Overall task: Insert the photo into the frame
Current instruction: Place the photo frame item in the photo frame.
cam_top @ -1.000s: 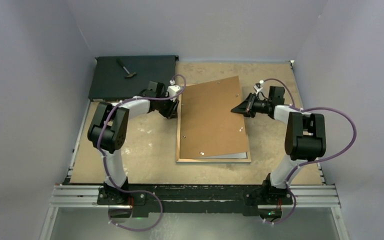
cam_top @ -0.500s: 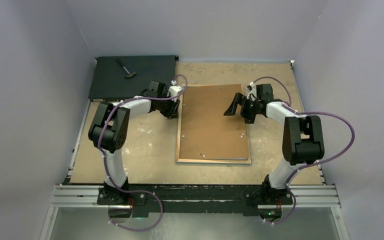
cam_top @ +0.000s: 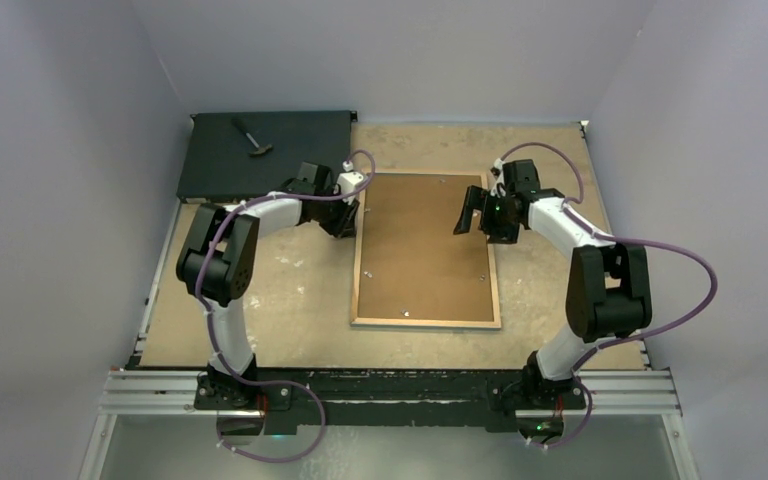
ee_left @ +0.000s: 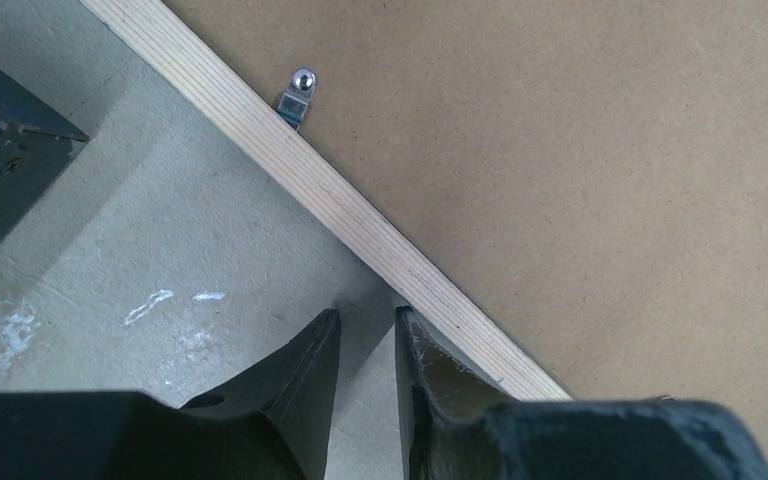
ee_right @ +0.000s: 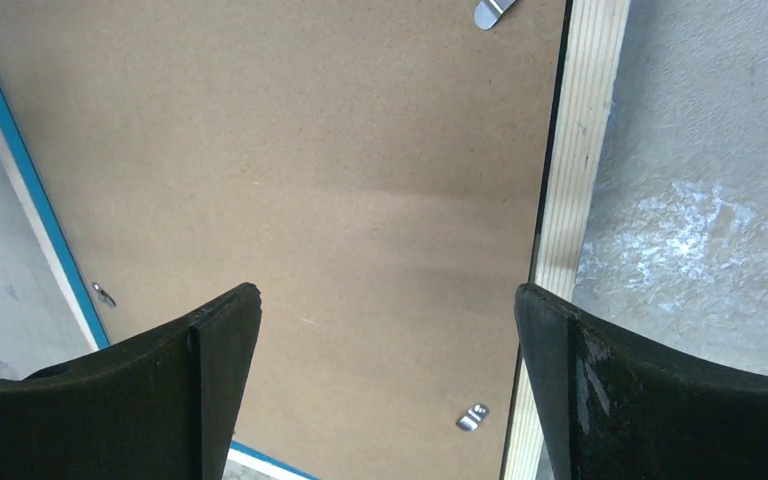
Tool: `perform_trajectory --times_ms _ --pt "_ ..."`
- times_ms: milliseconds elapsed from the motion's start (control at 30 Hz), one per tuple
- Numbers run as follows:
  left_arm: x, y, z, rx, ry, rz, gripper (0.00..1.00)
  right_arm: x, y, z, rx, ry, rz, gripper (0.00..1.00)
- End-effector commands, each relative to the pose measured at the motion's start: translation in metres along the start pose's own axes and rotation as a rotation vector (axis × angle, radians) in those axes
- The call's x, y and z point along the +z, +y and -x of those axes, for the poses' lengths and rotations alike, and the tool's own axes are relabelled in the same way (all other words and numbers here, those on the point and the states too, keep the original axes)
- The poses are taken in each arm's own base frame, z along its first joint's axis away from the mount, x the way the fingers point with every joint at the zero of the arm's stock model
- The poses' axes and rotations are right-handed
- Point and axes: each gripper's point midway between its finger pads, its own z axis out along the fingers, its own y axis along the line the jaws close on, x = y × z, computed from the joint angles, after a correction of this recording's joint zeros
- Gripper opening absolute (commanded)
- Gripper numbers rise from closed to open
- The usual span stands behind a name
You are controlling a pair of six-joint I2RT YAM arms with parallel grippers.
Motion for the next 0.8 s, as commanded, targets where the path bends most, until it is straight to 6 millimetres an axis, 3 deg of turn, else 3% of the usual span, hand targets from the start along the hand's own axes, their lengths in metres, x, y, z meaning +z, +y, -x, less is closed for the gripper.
perform_trajectory --times_ms 0,100,233,333,433,567,633,767 --pt "-0.01 -0.005 -0.009 -0.016 0.034 -0.021 0.25 -0.012 0.003 0.01 -0.025 -0.021 -0.032 0.99" --pt "-0.014 -0.003 -0.008 -0.017 0.032 -0.019 0.25 -0.022 -0.005 0.022 -0.031 -0.074 -0.099 0.99" --pt "-0.019 0.0 -0.005 -0.026 0.029 -0.019 0.24 -0.037 0.012 0.04 -0.034 -0.154 -0.041 0.97" --pt "-0.024 -0.001 0.001 -0.04 0.019 -0.038 0.24 -0.039 0.024 0.041 -0.031 -0.186 0.01 0.78" --pt "-0.033 -0.005 0.008 -0.041 0.008 -0.056 0.24 -0.038 0.043 0.032 -0.04 -0.191 0.053 0.76" --pt "-0.041 -0.017 0.007 -0.037 0.008 -0.099 0.27 -0.041 0.101 0.009 -0.103 -0.218 0.205 0.77" --pt "-0.044 -0.025 -0.001 -0.032 0.017 -0.126 0.28 -0.042 0.135 -0.003 -0.129 -0.227 0.341 0.78" --pt "-0.045 -0.039 -0.022 -0.056 0.038 -0.173 0.28 -0.031 0.179 -0.041 -0.171 -0.191 0.502 0.73"
